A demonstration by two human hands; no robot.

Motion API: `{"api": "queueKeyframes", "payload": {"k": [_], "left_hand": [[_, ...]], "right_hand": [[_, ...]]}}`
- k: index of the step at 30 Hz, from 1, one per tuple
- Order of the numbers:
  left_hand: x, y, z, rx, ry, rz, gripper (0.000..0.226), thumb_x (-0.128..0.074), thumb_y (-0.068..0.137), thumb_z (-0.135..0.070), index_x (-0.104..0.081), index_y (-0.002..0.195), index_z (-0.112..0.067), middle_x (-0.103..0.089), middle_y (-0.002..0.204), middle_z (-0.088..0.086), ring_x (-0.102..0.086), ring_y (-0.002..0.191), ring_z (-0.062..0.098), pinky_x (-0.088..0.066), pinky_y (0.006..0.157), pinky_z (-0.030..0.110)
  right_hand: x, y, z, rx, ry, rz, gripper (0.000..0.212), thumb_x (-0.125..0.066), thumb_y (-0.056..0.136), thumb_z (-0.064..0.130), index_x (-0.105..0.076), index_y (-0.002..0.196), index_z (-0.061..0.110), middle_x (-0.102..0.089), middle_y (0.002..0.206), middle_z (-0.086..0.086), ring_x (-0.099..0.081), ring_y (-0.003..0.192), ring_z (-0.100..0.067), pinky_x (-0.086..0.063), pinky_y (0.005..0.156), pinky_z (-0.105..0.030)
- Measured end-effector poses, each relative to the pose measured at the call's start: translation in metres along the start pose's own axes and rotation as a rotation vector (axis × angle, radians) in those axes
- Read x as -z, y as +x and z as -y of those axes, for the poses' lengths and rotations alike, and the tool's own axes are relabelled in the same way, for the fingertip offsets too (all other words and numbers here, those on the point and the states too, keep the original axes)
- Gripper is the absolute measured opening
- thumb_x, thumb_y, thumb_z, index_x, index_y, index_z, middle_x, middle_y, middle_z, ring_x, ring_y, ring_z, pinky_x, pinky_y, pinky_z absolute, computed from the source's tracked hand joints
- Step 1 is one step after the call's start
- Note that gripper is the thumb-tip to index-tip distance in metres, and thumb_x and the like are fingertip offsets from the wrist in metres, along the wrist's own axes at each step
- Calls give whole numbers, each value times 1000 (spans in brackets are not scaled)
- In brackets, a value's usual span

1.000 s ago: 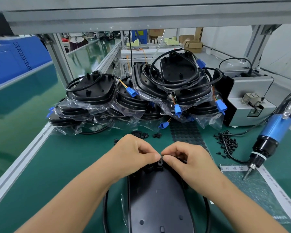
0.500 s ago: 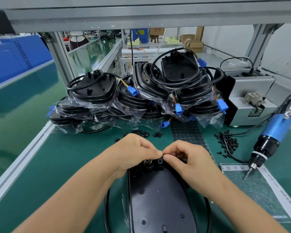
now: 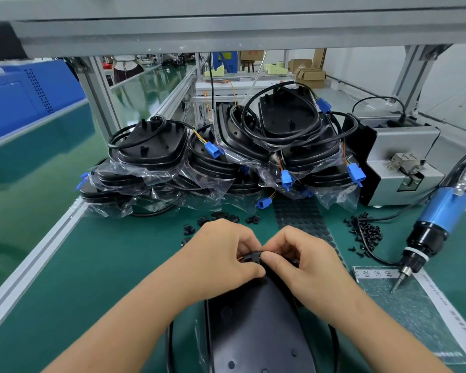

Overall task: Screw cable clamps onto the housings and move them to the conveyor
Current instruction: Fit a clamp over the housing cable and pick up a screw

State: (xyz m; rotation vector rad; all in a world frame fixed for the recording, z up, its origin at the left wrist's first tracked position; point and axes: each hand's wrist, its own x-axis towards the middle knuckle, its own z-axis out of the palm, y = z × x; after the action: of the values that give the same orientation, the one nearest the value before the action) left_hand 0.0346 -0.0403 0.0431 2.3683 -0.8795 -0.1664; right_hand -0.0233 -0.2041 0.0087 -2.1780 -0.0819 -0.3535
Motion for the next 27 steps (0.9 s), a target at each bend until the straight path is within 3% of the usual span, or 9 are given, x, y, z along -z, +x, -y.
{"api": "queueKeyframes", "payload": {"k": [5,7,13,16,19,24,27], "left_hand": [[-10,-6,6,0,-41,-158,22,-74,80,-26,-74,102,-28,-70,75,-10,-60,68,1,-49,71,18],[-9,-6,8,28,-108,-151,25,-74,82,-25,-73,106,-30,-70,74,-11,-59,64,-2,-49,71,17],[-2,-2,15,219,-655,-36,18,-67,87,-3,-77,93,-17,-75,77,-3,-68,73,4,-49,67,13],[3,4,17,357,-862,-33,8,-73,80,-9,-77,83,-15,-74,77,7,-64,69,11,-48,65,19],[7,8,17,393,-848,21,14,-79,68,-26,-76,74,-14,-70,70,6,-58,59,7,-45,59,17],[5,15,9,409,-656,37,19,-81,75,-24,-71,64,-13,-60,51,-3,-47,42,2,-36,43,13],[8,17,6,404,-593,46,20,-83,73,-23,-70,63,-11,-58,47,-5,-45,39,3,-34,41,14]], "right_hand": [[0,0,1,18,-17,12,13,-71,84,18,-63,76,25,-65,77,17,-59,72,-2,-41,65,-11],[0,-1,1,17,-14,12,11,-70,84,18,-63,77,23,-65,77,15,-60,73,-3,-42,66,-12],[0,-2,4,-3,-9,18,13,-70,84,19,-62,76,26,-65,80,19,-59,75,0,-42,68,-10],[0,-3,4,-12,-5,20,17,-70,84,18,-60,73,28,-64,79,21,-58,73,2,-40,68,-8],[0,-3,4,-13,3,24,18,-70,84,18,-60,73,29,-64,79,20,-58,73,1,-40,67,-8],[0,-3,3,3,6,15,17,-70,83,18,-61,73,28,-64,76,19,-58,72,-1,-41,67,-10],[0,-3,2,8,17,17,16,-70,84,16,-62,74,26,-64,75,18,-59,72,-2,-40,66,-9]]}}
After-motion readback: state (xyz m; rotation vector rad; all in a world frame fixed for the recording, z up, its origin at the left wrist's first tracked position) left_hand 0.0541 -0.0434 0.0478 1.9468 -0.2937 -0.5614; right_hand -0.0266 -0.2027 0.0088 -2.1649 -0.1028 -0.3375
